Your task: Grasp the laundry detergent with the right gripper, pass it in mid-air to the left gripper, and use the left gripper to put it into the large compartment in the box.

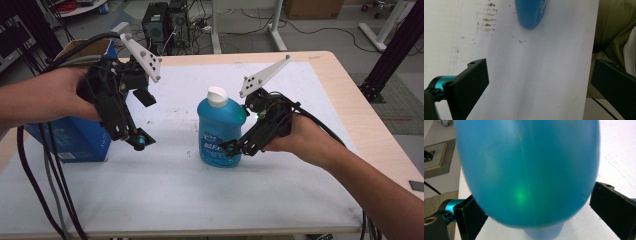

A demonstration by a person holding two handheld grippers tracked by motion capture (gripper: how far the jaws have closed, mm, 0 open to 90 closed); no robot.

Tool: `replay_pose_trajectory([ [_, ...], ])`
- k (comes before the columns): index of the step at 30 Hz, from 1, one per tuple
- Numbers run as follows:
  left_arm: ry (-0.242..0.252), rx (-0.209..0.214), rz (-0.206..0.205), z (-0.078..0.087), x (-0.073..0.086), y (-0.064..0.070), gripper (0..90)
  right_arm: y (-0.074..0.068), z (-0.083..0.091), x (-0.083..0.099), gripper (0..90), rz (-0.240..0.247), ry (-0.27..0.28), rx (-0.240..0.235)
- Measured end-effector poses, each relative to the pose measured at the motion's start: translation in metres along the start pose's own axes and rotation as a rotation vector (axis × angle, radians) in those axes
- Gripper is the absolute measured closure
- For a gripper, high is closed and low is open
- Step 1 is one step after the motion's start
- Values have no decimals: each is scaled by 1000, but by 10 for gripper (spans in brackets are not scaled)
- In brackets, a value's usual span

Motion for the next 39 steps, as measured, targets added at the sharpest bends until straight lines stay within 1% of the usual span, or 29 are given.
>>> replay_pose_trajectory([
  [3, 0, -3, 6, 0, 1, -1, 16, 0, -2, 2, 48, 5, 12, 2],
  [5, -3, 0, 4, 0, 2, -1, 16, 0, -5, 2, 102, 19, 31, 8],
  [6, -2, 0, 3, 0, 2, -1, 16, 0, -5, 2, 172, 21, 38, -3],
  [7, -2, 0, 3, 0, 2, -1, 16, 0, -5, 2, 172, 21, 38, -3],
  [8, -2, 0, 4, 0, 2, 0, 16, 0, -5, 3, 176, 26, 54, -7],
  [9, -2, 0, 4, 0, 2, 0, 16, 1, -6, 3, 176, 25, 57, -3],
  [12, -6, -1, 6, 0, 2, 0, 16, 2, -7, 4, 176, 21, 55, -12],
  [16, -6, 0, 7, 0, 3, 0, 16, 3, -8, 6, 182, 25, 62, 0],
  [17, -6, 0, 7, 0, 3, 0, 16, 2, -8, 7, 199, 21, 67, 0],
  [18, -4, 1, 9, -1, 3, 0, 16, 2, -8, 7, 250, 40, 78, -8],
  [20, -6, -1, 7, -1, 2, -1, 17, 1, -10, 6, 258, 42, 80, -14],
  [22, -7, -3, 8, -1, 2, -1, 16, 1, -10, 7, 271, 48, 77, -11],
  [23, -9, -2, 10, -1, 2, -1, 17, 1, -10, 7, 298, 50, 81, -6],
  [24, -9, -2, 10, -1, 2, -1, 16, 1, -10, 7, 298, 50, 81, -6],
  [25, -9, -2, 12, -2, 2, -1, 16, 1, -9, 7, 364, 69, 97, -9],
  [26, -9, -2, 12, -2, 2, -1, 16, 1, -9, 7, 364, 69, 97, -9],
  [27, -10, -1, 11, -2, 2, -1, 16, 0, -9, 6, 417, 79, 106, -22],
  [29, -11, -2, 10, -2, 2, -1, 16, -1, -10, 6, 433, 95, 101, -11],
  [33, -9, 1, 7, -2, 0, -1, 17, -3, -9, 6, 446, 101, 90, 4],
  [37, -5, 2, 7, -1, -1, 0, 16, -4, -9, 3, 452, 101, 72, 5],
  [39, 1, 1, 5, -1, -1, 0, 16, -6, -8, -1, 454, 112, 48, -4],
])
Point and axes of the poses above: each handheld gripper's, and its own axes: z roughly backward along the jaws, x roughly out of its underside, y roughly to its right, the point moved 1 cm from there along -z, roughly forward along the jaws, and after that the axes turned 15 degrees about -x, right-handed, at the moved point
